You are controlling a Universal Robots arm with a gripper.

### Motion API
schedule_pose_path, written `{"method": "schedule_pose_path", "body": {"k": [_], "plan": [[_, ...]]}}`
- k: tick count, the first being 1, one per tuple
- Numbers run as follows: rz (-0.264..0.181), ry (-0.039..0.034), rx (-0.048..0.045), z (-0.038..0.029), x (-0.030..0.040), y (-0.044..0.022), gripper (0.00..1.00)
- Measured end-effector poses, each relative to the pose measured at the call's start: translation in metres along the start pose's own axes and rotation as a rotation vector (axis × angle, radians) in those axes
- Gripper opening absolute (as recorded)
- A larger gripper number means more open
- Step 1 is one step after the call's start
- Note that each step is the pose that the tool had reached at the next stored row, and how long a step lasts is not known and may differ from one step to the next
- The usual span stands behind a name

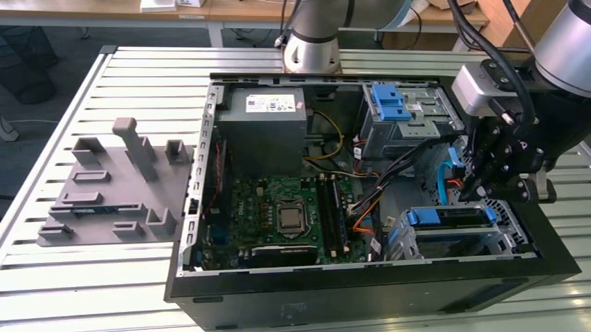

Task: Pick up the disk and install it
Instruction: 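Insert the first disk wire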

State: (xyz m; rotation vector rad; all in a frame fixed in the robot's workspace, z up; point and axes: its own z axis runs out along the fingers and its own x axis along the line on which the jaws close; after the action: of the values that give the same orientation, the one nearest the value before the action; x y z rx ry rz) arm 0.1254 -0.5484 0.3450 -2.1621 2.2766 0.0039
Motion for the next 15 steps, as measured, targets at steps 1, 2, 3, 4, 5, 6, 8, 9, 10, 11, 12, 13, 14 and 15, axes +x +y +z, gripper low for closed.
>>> {"method": "schedule_pose_path", "body": {"k": [1, 2, 3, 4, 5, 6, 8, 9, 10, 11, 12, 13, 14, 15], "plan": [[0.0, 0.0002, -0.0042, 0.0004, 0.0001, -0.001, 0.16], [0.0, 0.0002, -0.0057, 0.0007, 0.0001, -0.0015, 0.16], [0.001, 0.0003, -0.0059, 0.001, 0.0003, -0.0016, 0.16], [0.001, 0.0003, -0.0065, 0.0014, 0.0011, -0.0019, 0.16], [0.002, 0.0003, -0.0073, 0.0018, 0.0023, -0.0022, 0.16], [0.003, 0.0004, -0.0077, 0.002, 0.0036, -0.0023, 0.16], [0.005, 0.0005, -0.0081, 0.0022, 0.0051, -0.0024, 0.16], [0.006, 0.0004, -0.0082, 0.0023, 0.0055, -0.0025, 0.16], [0.007, 0.0004, -0.0082, 0.0024, 0.0059, -0.0025, 0.16], [0.008, 0.0003, -0.0082, 0.0026, 0.0064, -0.0026, 0.16], [0.009, 0.0003, -0.0083, 0.0028, 0.007, -0.0027, 0.16], [0.01, 0.0004, -0.0083, 0.0033, 0.0077, -0.0028, 0.16], [0.011, 0.0003, -0.0083, 0.0038, 0.0084, -0.0029, 0.16], [0.012, 0.0003, -0.0084, 0.0043, 0.0096, -0.003, 0.16]]}}
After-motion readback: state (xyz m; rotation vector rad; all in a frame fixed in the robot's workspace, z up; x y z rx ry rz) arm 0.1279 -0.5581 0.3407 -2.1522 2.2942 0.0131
